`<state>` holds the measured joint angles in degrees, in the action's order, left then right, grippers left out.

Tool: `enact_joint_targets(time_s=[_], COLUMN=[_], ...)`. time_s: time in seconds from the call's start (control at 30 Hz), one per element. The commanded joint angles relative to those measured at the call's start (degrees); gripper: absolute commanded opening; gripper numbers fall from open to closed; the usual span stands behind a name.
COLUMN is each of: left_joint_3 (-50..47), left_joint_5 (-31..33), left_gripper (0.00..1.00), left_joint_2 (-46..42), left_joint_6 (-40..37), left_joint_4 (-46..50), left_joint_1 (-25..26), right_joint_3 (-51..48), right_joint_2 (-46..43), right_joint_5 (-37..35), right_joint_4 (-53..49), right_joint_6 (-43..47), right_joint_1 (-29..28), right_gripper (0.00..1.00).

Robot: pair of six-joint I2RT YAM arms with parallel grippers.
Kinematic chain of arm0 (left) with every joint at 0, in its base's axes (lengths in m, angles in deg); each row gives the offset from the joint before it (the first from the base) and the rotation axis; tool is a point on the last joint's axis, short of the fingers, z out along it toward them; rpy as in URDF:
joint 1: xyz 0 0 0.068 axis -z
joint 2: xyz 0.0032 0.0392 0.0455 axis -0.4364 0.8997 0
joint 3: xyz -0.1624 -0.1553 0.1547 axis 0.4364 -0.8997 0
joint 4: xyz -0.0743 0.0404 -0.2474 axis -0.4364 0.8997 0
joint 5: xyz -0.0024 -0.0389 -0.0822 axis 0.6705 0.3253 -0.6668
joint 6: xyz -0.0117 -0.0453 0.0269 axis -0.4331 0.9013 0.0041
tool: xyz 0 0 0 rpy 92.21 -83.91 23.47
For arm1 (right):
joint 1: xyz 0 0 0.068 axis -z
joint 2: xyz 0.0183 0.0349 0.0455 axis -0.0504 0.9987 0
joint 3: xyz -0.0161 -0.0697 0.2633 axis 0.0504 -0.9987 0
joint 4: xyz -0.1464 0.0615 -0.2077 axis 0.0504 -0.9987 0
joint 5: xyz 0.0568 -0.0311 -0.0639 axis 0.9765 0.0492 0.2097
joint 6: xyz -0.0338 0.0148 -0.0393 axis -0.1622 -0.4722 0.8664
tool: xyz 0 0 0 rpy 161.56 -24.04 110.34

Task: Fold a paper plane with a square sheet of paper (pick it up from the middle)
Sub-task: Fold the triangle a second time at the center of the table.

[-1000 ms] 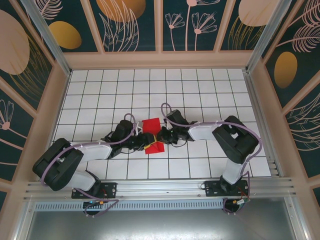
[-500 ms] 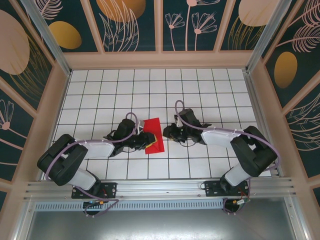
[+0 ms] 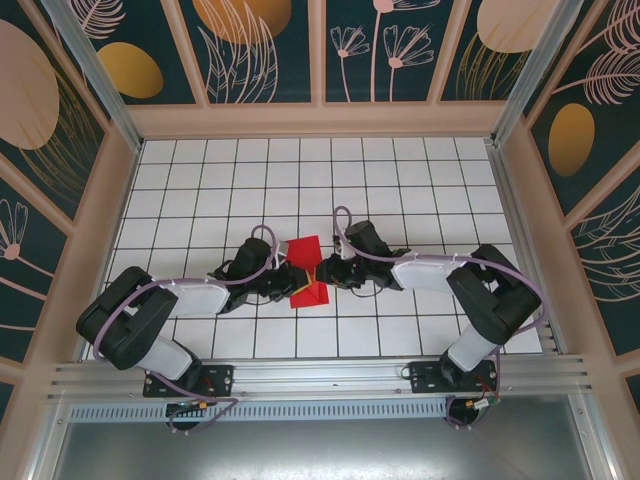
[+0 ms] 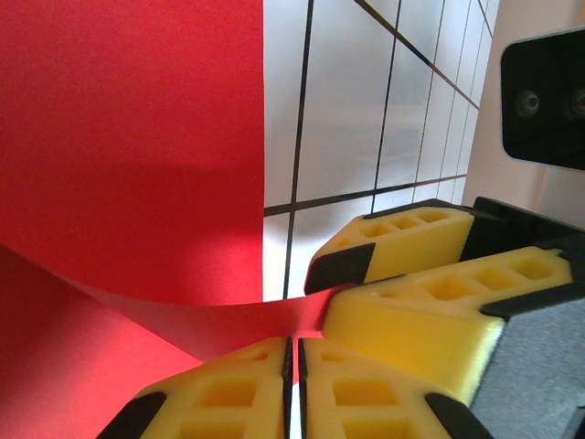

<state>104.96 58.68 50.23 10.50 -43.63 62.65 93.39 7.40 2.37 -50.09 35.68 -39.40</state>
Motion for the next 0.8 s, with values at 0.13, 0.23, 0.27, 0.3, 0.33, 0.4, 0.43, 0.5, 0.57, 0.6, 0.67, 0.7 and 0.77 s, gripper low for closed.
enact_joint_targets(time_s=[0.13, 0.23, 0.27, 0.3, 0.33, 0.4, 0.43, 0.5, 0.57, 0.6, 0.67, 0.7, 0.77], left_joint_3=[0.8, 1.7, 2.2, 2.9, 3.5, 4.3, 4.7, 5.2, 5.6, 5.7, 6.0, 6.2, 6.8], left_joint_5=[0.3, 0.6, 1.0, 1.5, 1.9, 2.5, 2.8, 3.1, 3.1, 3.0, 2.9, 2.8, 2.6], left_gripper=[0.14, 0.15, 0.16, 0.16, 0.17, 0.17, 0.17, 0.18, 0.18, 0.18, 0.18, 0.19, 0.19], left_joint_2=[0.5, -0.2, -0.6, -1.1, -1.5, -2.2, -2.3, -2.3, -1.6, -1.3, -0.6, -0.2, 0.4], left_joint_6=[-1.1, -2.5, -3.3, -4.3, -5.3, -6.7, -7.4, -8.3, -8.8, -8.8, -9.1, -9.2, -9.4], left_joint_4=[0.2, 1.4, 2.4, 3.8, 5.1, 6.4, 7.0, 7.6, 7.8, 7.8, 7.7, 7.7, 7.7], left_joint_1=[0.1, 0.1, 0.1, 0.1, 0.1, 0.2, 0.1, 0.1, 0.1, 0.2, 0.2, 0.1, 0.1], right_joint_3=[2.6, 3.6, 4.1, 4.3, 4.5, 5.3, 5.9, 6.9, 7.7, 8.0, 8.4, 8.7, 9.0], right_joint_2=[1.5, 2.1, 2.4, 2.6, 2.9, 3.5, 4.1, 4.9, 5.6, 6.0, 6.5, 6.8, 7.2], right_joint_5=[0.6, -1.7, -2.7, -3.4, -3.9, -4.3, -4.3, -4.6, -5.0, -5.1, -5.2, -5.3, -5.5], right_joint_4=[1.5, -0.9, -2.2, -3.0, -3.5, -5.1, -5.8, -7.0, -7.8, -8.1, -8.3, -8.3, -8.7], right_joint_6=[1.4, 3.1, 4.0, 5.1, 6.2, 8.3, 9.3, 10.8, 11.7, 12.0, 12.6, 12.9, 13.4], right_joint_1=[-0.2, 0.3, 0.6, 0.9, 1.1, 1.3, 1.4, 1.6, 1.8, 1.9, 2.1, 2.1, 2.2], right_gripper=[0.1, 0.04, 0.04, 0.03, 0.03, 0.03, 0.03, 0.03, 0.03, 0.03, 0.03, 0.03, 0.03])
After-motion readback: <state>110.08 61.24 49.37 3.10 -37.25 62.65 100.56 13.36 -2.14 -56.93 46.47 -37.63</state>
